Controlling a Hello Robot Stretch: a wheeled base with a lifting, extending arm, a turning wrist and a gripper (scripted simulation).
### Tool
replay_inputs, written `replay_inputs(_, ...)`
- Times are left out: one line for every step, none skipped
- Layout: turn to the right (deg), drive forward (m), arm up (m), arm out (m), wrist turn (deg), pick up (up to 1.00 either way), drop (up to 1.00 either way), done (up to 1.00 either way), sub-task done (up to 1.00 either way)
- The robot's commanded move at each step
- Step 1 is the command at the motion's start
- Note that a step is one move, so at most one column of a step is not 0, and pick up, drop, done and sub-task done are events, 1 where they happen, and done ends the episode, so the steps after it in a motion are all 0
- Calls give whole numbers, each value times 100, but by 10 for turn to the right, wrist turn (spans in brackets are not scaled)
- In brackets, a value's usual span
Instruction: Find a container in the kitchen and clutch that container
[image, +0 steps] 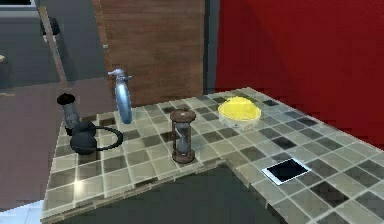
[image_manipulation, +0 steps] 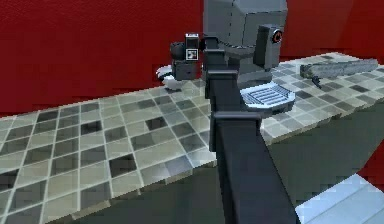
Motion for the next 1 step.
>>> replay_inputs(0, 0, 0, 0, 0, 0, 0, 100, 0)
